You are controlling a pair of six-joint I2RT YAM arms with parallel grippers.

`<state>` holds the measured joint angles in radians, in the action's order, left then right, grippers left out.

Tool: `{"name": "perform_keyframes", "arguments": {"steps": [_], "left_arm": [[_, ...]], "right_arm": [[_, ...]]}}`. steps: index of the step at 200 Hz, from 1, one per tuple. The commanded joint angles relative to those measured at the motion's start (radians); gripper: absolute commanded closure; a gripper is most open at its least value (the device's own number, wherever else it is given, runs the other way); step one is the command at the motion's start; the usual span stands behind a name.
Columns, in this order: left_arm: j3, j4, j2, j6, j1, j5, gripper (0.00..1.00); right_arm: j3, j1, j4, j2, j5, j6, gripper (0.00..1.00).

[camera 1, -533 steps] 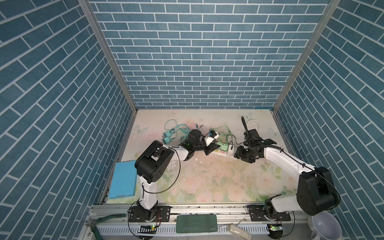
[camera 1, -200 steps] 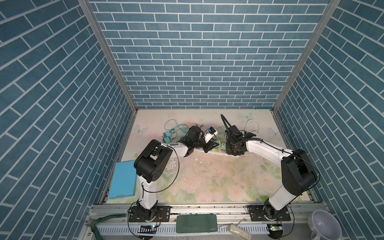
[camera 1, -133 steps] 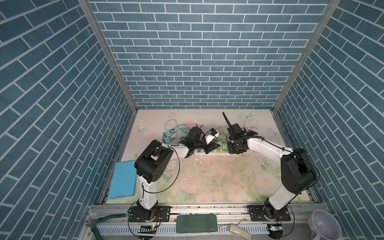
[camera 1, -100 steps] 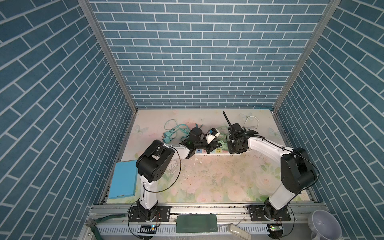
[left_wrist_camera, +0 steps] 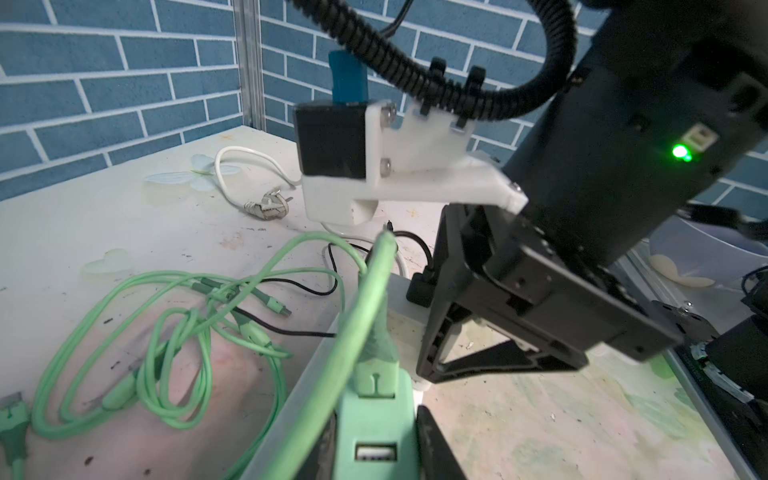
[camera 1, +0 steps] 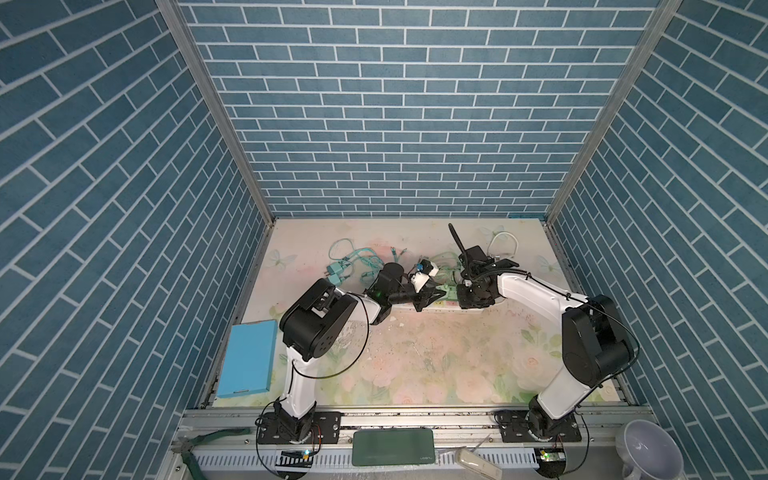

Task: Insert the plug

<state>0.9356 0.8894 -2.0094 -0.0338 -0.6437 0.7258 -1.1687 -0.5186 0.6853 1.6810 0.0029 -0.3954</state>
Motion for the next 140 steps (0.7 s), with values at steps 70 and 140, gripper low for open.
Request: {"name": "perform_keyframes", "arguments": {"steps": [70, 140], "left_arm": [[-0.126, 0.118, 0.053, 0.019, -0.008, -0.075, 1.00], [-0.198, 0.088, 0.156, 0.057, -0.010, -0.158, 1.00]], "right_arm": [[-0.018, -0.020, 0.069, 0.048, -0.055, 0.081, 0.76], [-0.016, -0.053, 0.011, 0.115, -0.067, 0.018, 0.77]]}}
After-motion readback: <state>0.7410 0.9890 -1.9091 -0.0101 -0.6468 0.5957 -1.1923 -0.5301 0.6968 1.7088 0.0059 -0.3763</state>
